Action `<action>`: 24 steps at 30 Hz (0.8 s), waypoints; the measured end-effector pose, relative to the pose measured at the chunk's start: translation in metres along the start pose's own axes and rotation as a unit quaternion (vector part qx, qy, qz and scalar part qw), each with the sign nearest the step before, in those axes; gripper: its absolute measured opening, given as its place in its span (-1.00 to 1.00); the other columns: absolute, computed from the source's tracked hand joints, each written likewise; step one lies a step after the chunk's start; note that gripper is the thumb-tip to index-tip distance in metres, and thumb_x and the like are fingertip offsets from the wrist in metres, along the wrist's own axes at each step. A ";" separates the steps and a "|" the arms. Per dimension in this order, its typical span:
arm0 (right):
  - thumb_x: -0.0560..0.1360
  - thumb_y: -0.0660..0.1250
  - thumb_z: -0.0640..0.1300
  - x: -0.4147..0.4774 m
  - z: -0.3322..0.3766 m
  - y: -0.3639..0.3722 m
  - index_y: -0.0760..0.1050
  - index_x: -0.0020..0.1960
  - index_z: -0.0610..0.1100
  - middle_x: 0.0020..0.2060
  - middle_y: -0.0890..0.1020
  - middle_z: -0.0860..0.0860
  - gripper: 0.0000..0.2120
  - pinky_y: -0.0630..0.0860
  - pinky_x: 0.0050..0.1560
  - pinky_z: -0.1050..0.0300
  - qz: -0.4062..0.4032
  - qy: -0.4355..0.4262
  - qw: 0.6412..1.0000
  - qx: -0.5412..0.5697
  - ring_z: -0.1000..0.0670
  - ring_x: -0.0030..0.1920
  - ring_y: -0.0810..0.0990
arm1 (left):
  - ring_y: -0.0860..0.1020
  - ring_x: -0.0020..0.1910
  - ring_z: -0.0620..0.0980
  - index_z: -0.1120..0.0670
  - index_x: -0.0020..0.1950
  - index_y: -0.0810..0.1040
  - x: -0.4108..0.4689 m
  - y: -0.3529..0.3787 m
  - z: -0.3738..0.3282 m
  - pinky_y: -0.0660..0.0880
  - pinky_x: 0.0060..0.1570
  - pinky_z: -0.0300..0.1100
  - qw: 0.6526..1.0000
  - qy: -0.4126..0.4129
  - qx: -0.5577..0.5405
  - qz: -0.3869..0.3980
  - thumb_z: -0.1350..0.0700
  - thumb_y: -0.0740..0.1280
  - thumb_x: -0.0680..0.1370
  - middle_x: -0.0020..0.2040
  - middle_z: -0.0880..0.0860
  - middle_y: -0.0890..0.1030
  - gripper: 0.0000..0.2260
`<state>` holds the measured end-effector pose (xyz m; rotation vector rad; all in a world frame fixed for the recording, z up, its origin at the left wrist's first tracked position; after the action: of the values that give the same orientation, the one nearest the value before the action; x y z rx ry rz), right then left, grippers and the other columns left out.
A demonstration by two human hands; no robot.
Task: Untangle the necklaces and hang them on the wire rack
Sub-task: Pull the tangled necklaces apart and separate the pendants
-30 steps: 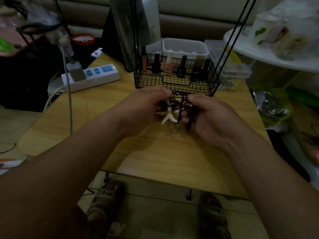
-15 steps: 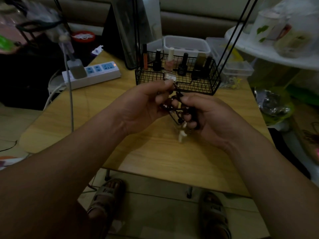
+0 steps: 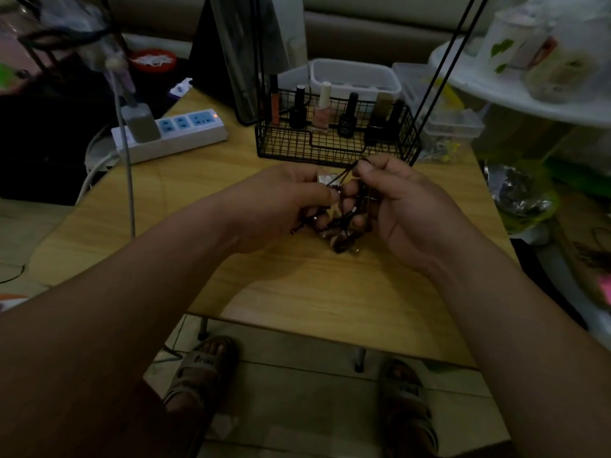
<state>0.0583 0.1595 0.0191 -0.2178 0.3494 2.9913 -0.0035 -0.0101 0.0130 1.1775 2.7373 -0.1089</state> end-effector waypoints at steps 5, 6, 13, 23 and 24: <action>0.67 0.27 -0.16 0.001 0.001 -0.003 0.49 0.04 -0.07 -0.26 0.60 -0.01 -0.95 0.36 -0.40 0.19 -0.024 -0.001 0.999 -0.042 0.04 -0.30 0.58 | 0.64 0.02 0.05 0.12 0.19 0.64 0.000 -0.003 0.002 0.59 0.04 -0.07 1.000 0.005 -0.016 -0.004 0.12 0.27 0.70 0.07 0.09 0.68 -0.82; 0.67 0.28 -0.15 0.002 0.002 -0.004 0.50 0.03 -0.06 -0.27 0.60 0.00 -0.95 0.34 -0.40 0.19 -0.032 -0.002 0.998 -0.053 0.05 -0.31 0.58 | 0.65 0.10 0.13 0.13 0.17 0.64 0.000 -0.004 0.001 0.59 0.14 0.02 0.999 0.010 -0.036 -0.006 0.11 0.26 0.70 0.10 0.12 0.67 -0.81; 0.65 0.33 -0.10 0.005 -0.002 -0.003 0.55 -0.03 -0.02 -0.16 0.63 -0.16 -0.91 0.42 -0.25 0.10 -0.021 -0.006 0.994 -0.110 -0.10 -0.08 0.56 | 0.64 -0.10 0.05 0.09 -0.15 0.51 -0.001 -0.004 -0.005 0.63 0.08 -0.03 0.972 -0.003 -0.234 -0.010 0.06 0.17 0.69 -0.22 0.06 0.58 -0.73; 0.66 0.31 -0.10 0.004 -0.013 0.005 0.60 0.04 -0.11 -0.08 0.65 -0.09 -0.87 0.38 -0.33 0.16 0.024 0.043 0.992 -0.120 0.07 -0.33 0.52 | 0.43 -0.35 -0.05 0.05 -0.22 0.38 -0.001 -0.003 -0.007 0.53 -0.17 -0.14 0.931 -0.018 -0.357 -0.075 0.07 0.25 0.65 -0.35 -0.01 0.35 -0.75; 0.65 0.32 -0.09 0.004 -0.014 0.004 0.60 0.05 -0.11 -0.10 0.65 -0.08 -0.87 0.37 -0.34 0.17 0.024 0.046 0.989 -0.135 0.08 -0.35 0.51 | 0.41 -0.37 -0.07 0.05 -0.21 0.38 0.000 -0.002 -0.007 0.53 -0.21 -0.16 0.937 -0.017 -0.339 -0.085 0.10 0.27 0.65 -0.36 -0.02 0.32 -0.76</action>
<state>0.0555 0.1524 0.0063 -0.3783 -0.0465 3.0747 -0.0059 -0.0106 0.0198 0.7277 2.4928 0.7260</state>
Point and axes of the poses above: each hand's wrist, its own x-axis towards the middle knuckle, its own y-axis out of the palm, z = x × y, the point moved 1 cm from there along x, towards the middle knuckle
